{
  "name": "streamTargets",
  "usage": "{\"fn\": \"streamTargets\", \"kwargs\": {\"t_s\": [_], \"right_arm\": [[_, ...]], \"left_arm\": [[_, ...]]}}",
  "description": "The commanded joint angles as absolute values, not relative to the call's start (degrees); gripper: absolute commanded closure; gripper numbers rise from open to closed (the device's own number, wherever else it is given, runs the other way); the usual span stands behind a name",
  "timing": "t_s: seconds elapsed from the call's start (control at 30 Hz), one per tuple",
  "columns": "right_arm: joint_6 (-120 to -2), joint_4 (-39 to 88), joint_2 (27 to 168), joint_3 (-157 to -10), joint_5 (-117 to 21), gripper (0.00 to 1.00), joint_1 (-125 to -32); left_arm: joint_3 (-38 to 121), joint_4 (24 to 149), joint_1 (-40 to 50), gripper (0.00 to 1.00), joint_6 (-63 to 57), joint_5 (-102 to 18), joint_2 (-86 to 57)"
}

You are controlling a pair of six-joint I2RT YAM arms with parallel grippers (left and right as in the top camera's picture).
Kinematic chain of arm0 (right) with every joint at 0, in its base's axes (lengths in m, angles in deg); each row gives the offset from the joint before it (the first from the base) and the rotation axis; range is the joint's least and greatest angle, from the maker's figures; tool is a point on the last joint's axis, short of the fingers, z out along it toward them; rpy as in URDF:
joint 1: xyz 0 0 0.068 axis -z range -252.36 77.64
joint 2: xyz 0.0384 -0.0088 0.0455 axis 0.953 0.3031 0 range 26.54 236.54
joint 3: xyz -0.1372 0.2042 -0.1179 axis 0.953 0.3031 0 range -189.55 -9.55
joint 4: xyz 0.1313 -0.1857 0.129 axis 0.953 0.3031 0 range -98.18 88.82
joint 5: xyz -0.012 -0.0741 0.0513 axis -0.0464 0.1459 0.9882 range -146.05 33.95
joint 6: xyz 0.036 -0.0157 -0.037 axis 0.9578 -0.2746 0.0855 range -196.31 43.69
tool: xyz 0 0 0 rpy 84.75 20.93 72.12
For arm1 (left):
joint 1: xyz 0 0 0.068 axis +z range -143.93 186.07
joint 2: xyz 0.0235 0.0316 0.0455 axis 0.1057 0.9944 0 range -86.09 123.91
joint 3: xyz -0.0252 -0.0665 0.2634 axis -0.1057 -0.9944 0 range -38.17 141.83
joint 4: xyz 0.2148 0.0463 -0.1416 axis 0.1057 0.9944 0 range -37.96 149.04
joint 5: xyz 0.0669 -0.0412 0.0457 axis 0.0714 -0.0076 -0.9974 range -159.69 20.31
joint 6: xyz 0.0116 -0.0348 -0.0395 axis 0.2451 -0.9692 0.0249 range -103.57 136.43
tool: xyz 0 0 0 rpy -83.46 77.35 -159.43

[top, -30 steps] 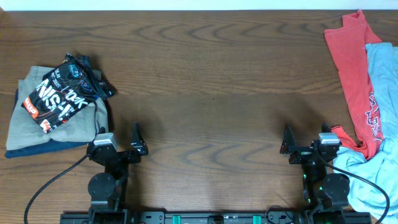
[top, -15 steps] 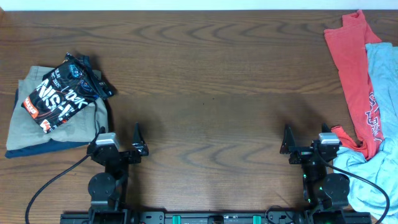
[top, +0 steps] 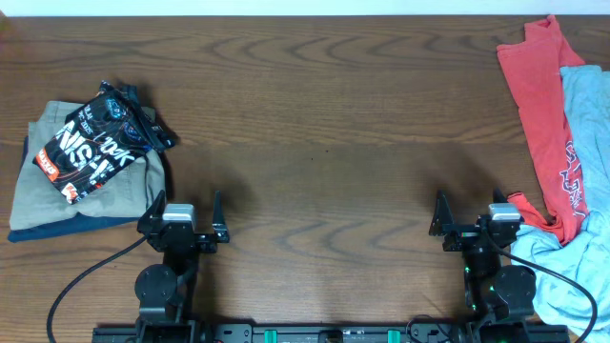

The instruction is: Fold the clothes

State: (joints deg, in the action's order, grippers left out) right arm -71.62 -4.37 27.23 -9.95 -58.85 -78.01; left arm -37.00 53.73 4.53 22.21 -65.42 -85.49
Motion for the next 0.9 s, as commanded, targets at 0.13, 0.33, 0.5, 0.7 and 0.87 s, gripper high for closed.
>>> {"fn": "streamTargets", "kwargs": {"t_s": [0.13, 0.33, 0.5, 0.7, 0.87], "right_arm": [[-72.5, -4.1, 26.8, -9.9, -58.8, 0.01, -78.8], [-72.5, -4.1, 26.8, -9.9, -58.8, 0.01, -78.8], [-72.5, -4.1, 26.8, -9.9, -58.8, 0.01, -78.8], [-72.5, -4.1, 26.8, -9.9, -58.8, 0.01, -78.8], [-72.5, -4.1, 26.8, -9.9, -58.8, 0.01, -78.8]], "left_arm": [[-37.9, 55.4, 4.8, 0.02, 24.6, -60.0, -86.0], [-37.9, 55.4, 4.8, 0.02, 23.5, -59.9, -86.0], [-37.9, 55.2, 4.8, 0.02, 22.8, -60.0, -85.9], [-37.9, 55.2, 4.8, 0.02, 22.8, -60.0, -85.9], [-37.9, 55.2, 4.8, 0.02, 22.8, -60.0, -85.9]]}}
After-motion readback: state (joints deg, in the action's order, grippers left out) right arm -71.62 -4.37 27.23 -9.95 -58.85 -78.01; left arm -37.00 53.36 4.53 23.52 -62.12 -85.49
